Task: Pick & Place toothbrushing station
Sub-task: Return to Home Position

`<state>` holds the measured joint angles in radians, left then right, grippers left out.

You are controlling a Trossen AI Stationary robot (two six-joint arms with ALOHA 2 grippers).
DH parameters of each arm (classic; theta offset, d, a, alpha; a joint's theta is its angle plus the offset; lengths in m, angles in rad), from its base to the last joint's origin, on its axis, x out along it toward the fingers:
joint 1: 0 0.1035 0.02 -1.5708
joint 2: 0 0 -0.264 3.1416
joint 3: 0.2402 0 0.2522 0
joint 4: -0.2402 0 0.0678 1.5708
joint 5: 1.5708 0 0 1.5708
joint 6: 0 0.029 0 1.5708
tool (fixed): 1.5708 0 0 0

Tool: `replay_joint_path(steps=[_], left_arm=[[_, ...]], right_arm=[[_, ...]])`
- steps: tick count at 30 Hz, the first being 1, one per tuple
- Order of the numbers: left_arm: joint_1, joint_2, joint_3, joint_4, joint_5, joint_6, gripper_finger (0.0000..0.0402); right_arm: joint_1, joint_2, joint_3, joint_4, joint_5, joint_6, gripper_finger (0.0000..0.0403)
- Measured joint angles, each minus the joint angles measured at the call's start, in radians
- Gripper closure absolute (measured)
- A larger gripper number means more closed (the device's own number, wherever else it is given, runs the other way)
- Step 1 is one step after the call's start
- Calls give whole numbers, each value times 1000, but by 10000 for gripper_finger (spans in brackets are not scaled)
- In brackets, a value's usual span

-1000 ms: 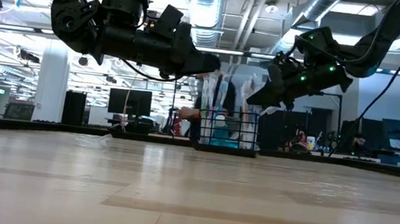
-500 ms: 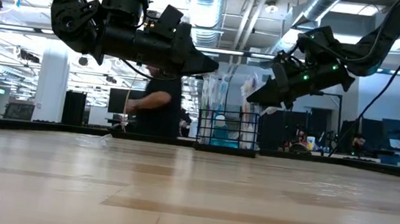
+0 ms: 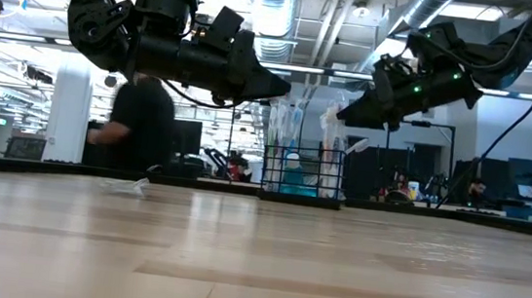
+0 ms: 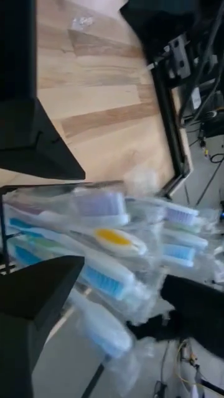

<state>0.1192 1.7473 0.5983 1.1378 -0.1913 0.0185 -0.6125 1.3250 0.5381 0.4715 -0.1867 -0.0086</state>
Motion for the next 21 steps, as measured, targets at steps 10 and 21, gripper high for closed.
replay_joint_path(steps=[10, 21], left_arm=[[0, 0, 0, 0, 1, 0, 316], [0, 0, 0, 0, 4, 0, 316]], right_arm=[[-5, -63, 0, 0, -6, -2, 183], [-6, -129, 0, 0, -6, -19, 183]])
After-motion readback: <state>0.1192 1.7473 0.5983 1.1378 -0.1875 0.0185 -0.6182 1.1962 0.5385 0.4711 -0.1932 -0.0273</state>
